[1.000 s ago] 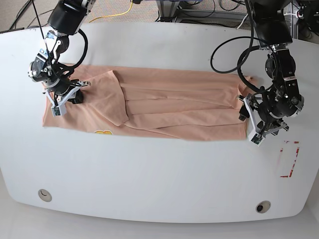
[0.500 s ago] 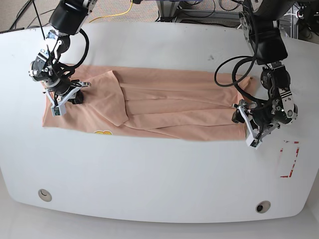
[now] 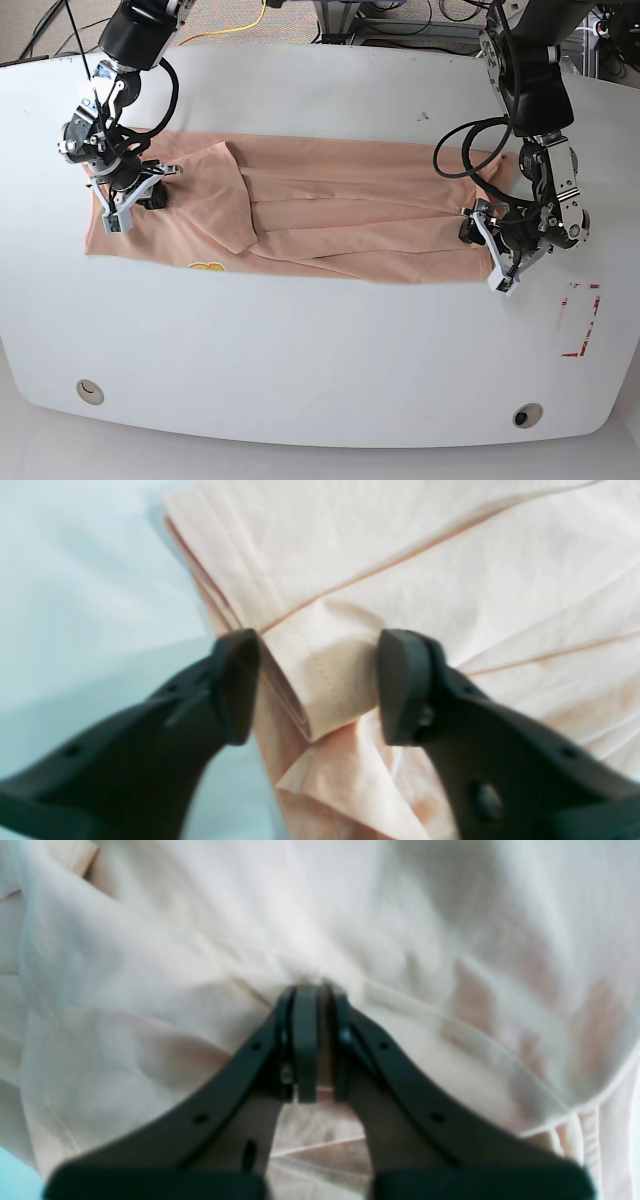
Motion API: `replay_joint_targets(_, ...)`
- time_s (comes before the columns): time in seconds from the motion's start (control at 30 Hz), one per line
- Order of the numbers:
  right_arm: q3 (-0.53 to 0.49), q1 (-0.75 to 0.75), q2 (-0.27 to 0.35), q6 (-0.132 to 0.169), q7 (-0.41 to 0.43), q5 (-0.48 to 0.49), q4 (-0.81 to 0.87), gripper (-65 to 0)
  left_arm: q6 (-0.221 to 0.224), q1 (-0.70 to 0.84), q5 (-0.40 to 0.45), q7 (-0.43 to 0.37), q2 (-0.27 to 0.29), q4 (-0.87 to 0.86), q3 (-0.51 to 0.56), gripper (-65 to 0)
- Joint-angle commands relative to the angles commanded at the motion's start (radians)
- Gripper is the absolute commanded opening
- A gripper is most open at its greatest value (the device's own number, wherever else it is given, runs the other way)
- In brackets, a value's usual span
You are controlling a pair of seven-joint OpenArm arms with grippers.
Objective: Layout the t-shirt on the table in an organized manner, then fold the t-shirt properly
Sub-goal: 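Release the left gripper and reposition it along the folded edge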
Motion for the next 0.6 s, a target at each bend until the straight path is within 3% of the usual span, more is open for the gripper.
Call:
replay_joint_targets(0.07,0.000,0.002,0.000,0.000,0.000,0.000,0.000,-60.9,0.000,0.000,0.000,-0.002,0.000,0.000,0.003,-52.9)
replay_joint_targets(0.17,0.000,0.011,0.000,0.000,0.000,0.000,-0.002,-60.9,0.000,0.000,0.002,-0.002,-0.002,0.002,0.005,-60.0)
replay_joint_targets(0.5,0.000,0.014,0.000,0.000,0.000,-0.005,-0.002,-60.9,0.000,0.058,0.000,0.002,-0.038,0.158,0.034,-60.3)
replay_joint_targets(0.6,0.000,0.014,0.000,0.000,0.000,-0.005,-0.002,-60.9,0.000,0.086,0.000,0.012,-0.077,0.206,0.054,-60.3)
